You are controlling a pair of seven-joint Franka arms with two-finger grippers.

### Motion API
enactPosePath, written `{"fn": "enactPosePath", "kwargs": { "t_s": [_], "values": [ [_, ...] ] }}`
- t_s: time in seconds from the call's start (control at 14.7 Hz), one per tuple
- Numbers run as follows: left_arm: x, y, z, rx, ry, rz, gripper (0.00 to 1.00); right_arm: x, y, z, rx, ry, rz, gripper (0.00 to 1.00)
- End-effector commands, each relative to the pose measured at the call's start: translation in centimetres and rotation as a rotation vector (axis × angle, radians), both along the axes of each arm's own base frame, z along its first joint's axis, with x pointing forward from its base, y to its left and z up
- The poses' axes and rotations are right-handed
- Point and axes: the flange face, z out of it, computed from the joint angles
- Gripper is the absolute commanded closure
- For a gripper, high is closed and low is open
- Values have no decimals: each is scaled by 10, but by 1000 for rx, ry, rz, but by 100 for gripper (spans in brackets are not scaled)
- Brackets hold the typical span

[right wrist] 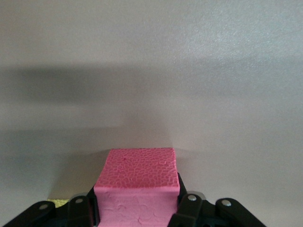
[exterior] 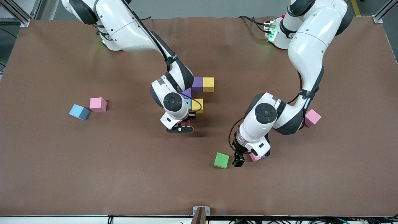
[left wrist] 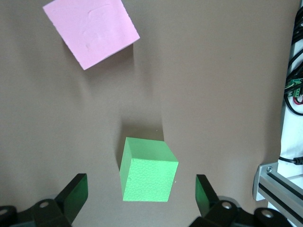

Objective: Arrange 11 blocks into digit 3
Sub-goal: 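Release pink with the right gripper while the left gripper grasps green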

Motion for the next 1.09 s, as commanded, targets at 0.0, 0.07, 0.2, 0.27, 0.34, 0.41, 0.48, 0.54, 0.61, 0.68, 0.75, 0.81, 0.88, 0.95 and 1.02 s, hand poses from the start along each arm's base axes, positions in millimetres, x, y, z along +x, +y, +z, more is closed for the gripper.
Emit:
{"fn": "enactPosePath", "kwargs": {
  "t_s": [0.0,0.07,0.2,0.27,0.34,0.41,0.48,0.54,0.61,0.68,0.75,0.81,0.88,0.95,1.02],
  "values": [
    [5,-3,-10,-34,-5,-8,0,-7,8,-5,-24,7,6,64],
    [5,-4,-13,-39,-6,-7,0,-8,9,-4,-23,5,8,64],
    [3,-9,-16,-43,-5,-9,0,-7,9,-4,-22,6,4,64],
    [3,-9,-16,-48,-1,-4,0,-6,9,-3,-20,2,4,64],
    [3,-10,-18,-58,0,-5,0,-6,10,-3,-19,2,5,64],
    [3,-13,-22,-69,-11,-8,0,-6,10,-3,-19,2,6,64],
    [4,-14,-20,-86,-37,-10,0,-6,10,-3,-19,2,6,64],
    [5,-15,-26,-94,-44,-12,0,-5,10,-2,-18,1,7,64],
    [6,-18,-27,-106,-64,-21,0,-3,12,1,-13,-4,6,64],
    [7,-19,-33,-110,-78,-47,0,-2,13,3,-9,-7,5,61],
    [7,-18,-37,-108,-88,-66,0,-2,13,4,-8,-8,5,54],
    [5,-21,-42,-101,-90,-96,0,-1,12,5,-8,-10,3,39],
    [5,-21,-45,-95,-91,-116,0,-1,13,6,-9,-10,1,12],
    [4,-22,-49,-91,-90,-129,0,3,12,14,-9,-7,-1,0],
    [3,-22,-55,-88,-85,-138,0,8,11,23,-15,2,-3,0]
  ]
}}
